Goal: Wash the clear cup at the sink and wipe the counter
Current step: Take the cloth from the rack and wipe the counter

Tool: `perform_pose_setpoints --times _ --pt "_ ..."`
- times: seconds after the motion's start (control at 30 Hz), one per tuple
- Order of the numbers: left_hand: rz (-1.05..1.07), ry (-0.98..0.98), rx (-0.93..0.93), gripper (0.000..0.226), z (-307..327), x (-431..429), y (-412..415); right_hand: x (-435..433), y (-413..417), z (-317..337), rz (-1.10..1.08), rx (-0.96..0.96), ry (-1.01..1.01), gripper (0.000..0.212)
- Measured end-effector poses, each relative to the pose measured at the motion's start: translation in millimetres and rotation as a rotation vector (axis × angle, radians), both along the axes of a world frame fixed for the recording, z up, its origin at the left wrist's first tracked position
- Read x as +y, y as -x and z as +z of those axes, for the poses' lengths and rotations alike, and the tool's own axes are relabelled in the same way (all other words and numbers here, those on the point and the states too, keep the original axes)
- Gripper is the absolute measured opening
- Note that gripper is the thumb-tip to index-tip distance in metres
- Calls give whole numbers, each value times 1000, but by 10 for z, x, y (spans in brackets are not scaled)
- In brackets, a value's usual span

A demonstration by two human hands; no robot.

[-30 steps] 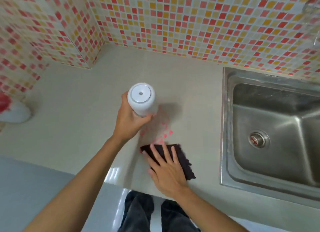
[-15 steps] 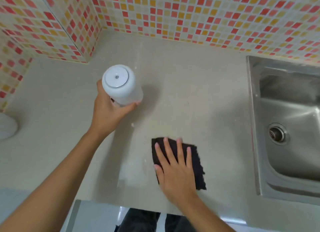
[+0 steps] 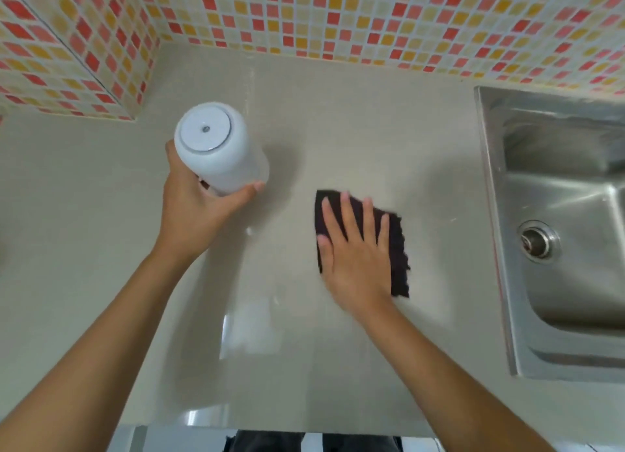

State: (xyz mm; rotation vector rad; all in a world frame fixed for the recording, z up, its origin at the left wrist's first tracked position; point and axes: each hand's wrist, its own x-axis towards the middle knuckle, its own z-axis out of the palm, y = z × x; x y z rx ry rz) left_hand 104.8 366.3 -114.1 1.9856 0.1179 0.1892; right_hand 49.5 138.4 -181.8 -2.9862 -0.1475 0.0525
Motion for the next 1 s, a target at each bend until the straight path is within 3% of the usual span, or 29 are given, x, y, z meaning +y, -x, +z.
perform_pose_setpoints --times 0.07,0.13,0.27,0.4,0.47,0.53,0.63,0.7,0.83,0.93,1.0 --pt "-14 13 9 96 18 -112 -94 -3 793 122 95 65 1 54" --pt "-41 21 11 95 33 -231 -199 -89 851 149 145 73 -7 54" --pt "-50 24 18 94 -47 -393 -363 -213 -690 46 41 -27 50 53" --pt "-52 25 17 97 -80 -558 -452 -459 -1928 -11 -144 34 27 54" --pt "-65 16 18 98 -56 -611 -486 -458 -1640 -42 -154 1 10 54" --pt "-72 7 14 99 -13 -619 -543 -398 -821 -29 -107 -38 28 54" --pt "-52 18 3 101 57 -586 -638 -342 597 104 63 72 21 55" --pt "-33 18 -6 99 92 -560 -683 -407 898 157 129 111 17 56" --pt "-58 2 -9 99 127 -543 -705 -464 -374 104 69 29 64 55" --pt "-56 5 -34 100 126 -502 -664 -467 -1672 51 -122 46 55 56" --pt "-46 -6 -45 99 142 -454 -646 -330 -1945 -26 -224 71 23 57"
